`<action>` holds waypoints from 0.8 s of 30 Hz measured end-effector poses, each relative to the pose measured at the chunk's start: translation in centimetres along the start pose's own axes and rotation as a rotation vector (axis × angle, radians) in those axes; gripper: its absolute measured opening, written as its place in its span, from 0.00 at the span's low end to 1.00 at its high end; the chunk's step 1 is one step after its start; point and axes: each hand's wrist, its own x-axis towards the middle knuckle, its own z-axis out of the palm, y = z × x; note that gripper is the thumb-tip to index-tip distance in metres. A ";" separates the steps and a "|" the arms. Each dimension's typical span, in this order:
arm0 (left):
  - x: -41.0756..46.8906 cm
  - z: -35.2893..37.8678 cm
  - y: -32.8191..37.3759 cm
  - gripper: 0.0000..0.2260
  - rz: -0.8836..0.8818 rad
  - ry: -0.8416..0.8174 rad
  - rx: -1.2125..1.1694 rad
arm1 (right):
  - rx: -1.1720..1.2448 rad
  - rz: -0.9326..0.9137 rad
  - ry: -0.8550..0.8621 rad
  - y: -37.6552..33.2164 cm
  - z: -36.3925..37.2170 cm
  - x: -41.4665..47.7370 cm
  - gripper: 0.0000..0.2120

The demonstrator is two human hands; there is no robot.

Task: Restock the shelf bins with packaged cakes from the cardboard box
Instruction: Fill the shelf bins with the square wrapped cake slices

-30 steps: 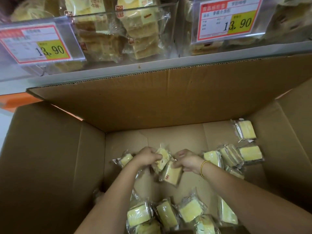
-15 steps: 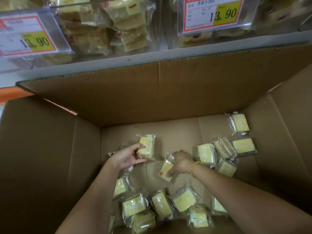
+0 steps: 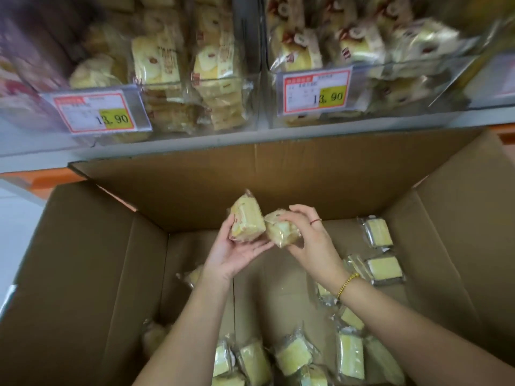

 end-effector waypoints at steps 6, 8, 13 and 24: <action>-4.3 4.5 -0.2 0.45 0.061 -0.112 0.131 | 0.246 0.131 -0.190 -6.2 -7.9 -1.1 0.11; -6.1 6.6 -0.2 0.44 0.095 -0.142 0.206 | 0.328 0.142 -0.080 -7.7 -9.3 -1.4 0.09; -10.2 11.0 0.5 0.37 0.184 -0.233 0.381 | 0.725 0.429 -0.077 -11.4 -11.2 -1.4 0.21; -18.8 19.7 3.6 0.22 0.256 -0.160 0.877 | 1.172 0.481 -0.185 -16.6 -14.2 -3.4 0.26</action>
